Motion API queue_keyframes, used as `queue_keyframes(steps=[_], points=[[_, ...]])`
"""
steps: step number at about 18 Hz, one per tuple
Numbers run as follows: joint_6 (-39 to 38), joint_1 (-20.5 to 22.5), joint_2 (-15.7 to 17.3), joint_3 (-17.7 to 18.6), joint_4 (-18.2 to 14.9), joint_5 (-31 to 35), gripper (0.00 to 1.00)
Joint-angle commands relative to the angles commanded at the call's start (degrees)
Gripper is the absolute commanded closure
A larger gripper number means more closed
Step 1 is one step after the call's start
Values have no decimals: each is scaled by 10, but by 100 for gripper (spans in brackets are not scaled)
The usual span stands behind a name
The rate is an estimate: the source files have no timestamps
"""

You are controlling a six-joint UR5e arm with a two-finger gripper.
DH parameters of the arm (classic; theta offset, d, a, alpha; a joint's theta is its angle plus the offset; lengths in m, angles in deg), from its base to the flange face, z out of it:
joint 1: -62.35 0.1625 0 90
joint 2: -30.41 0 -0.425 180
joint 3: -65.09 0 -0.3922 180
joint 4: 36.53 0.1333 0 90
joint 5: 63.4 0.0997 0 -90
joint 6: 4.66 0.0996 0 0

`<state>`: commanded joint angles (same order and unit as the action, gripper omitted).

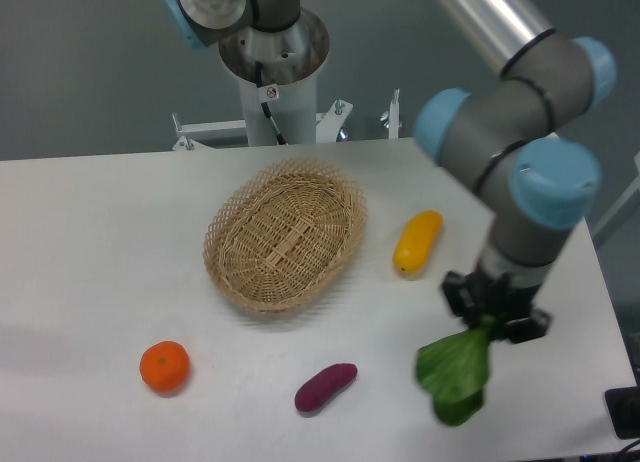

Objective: Place the green vegetable on the table
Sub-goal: 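Carry the held bok choy past the basket toward the tangerine, then lower the bok choy onto the table beside the tangerine and open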

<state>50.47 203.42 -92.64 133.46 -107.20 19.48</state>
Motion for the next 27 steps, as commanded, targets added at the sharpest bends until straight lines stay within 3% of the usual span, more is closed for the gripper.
queue_keyframes(steps=[4, 11, 17, 27], points=[[-26, -53, 4, 23, 0, 0, 71], [-34, -171, 62, 130, 28, 1, 71], [-34, -251, 76, 169, 35, 1, 70], [-34, -315, 89, 236, 38, 1, 69]])
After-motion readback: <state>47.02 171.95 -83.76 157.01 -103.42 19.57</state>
